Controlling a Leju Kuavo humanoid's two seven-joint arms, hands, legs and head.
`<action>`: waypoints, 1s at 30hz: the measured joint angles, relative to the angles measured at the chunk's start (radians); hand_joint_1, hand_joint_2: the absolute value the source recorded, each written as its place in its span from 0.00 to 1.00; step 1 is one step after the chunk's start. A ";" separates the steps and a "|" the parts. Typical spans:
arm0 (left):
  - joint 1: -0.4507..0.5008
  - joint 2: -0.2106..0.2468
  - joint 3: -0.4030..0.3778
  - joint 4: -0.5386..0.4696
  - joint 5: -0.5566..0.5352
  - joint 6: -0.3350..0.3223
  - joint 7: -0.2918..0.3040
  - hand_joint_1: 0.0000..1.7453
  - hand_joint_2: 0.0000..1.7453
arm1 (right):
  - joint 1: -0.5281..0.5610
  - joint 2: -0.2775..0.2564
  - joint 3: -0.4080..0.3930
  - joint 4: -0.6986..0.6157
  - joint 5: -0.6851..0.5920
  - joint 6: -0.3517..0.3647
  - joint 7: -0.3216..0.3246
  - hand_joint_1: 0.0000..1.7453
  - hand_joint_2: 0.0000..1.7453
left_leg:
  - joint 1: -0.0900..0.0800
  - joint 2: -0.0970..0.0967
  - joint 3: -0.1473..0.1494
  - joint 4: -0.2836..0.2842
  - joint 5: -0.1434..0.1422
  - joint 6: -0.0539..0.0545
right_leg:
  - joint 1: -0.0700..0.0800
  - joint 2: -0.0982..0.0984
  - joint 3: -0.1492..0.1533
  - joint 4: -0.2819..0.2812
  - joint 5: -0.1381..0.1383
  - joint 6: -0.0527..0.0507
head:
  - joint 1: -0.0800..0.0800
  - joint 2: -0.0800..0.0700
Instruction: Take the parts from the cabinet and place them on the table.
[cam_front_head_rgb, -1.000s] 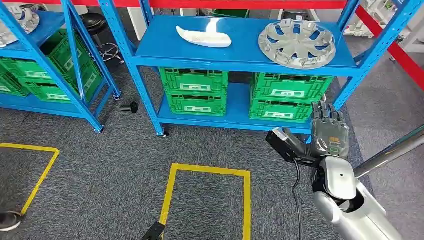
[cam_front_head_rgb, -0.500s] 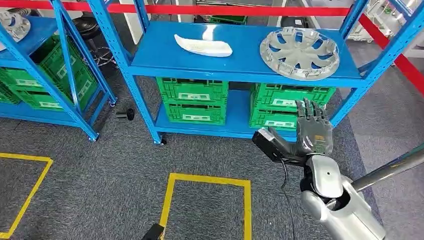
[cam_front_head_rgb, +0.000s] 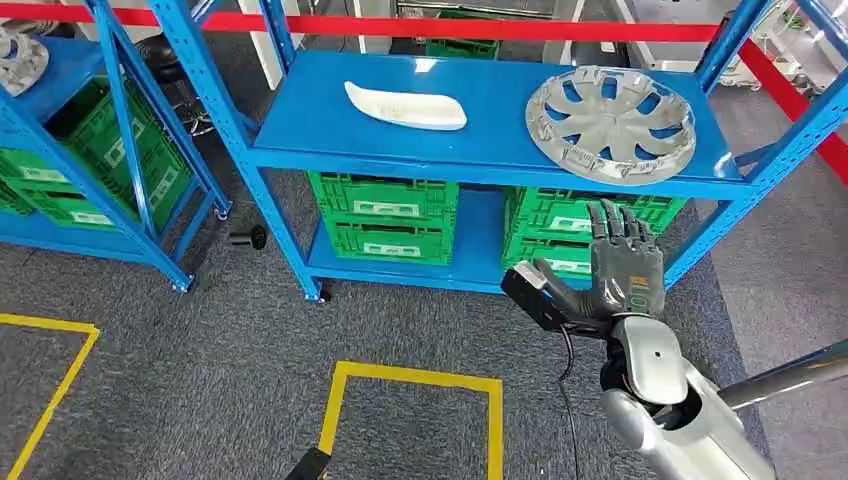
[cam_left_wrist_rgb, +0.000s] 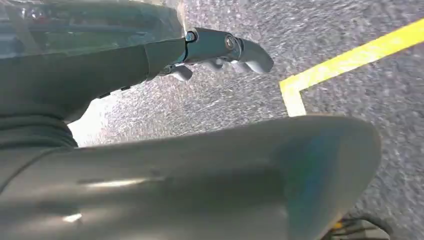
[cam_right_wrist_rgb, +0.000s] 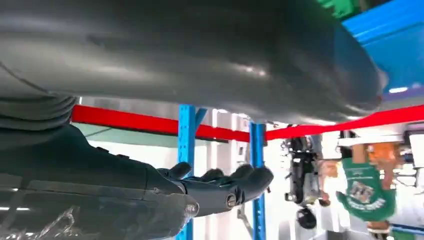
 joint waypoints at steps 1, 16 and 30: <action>-0.002 0.000 0.000 0.000 0.000 0.000 0.000 0.00 0.00 | -0.001 0.000 0.000 0.000 0.000 0.000 0.002 0.00 0.00 | 0.000 0.000 -0.012 0.040 0.004 -0.003 | 0.000 0.000 0.017 -0.010 -0.004 -0.004 | -0.003 0.000; 0.017 0.001 0.003 0.003 0.001 0.001 -0.009 0.00 0.00 | 0.025 -0.027 -0.020 -0.032 -0.003 0.035 0.058 0.00 0.00 | 0.001 0.000 -0.116 -0.007 0.115 0.029 | -0.006 0.002 0.136 0.010 -0.117 0.040 | -0.012 0.000; 0.025 -0.016 0.024 0.005 0.012 0.003 -0.023 0.00 0.00 | 0.110 -0.098 -0.097 -0.083 0.021 0.068 0.067 0.00 0.00 | 0.000 -0.003 -0.006 -0.017 0.023 0.006 | 0.007 -0.002 0.001 -0.013 0.011 0.009 | 0.002 0.000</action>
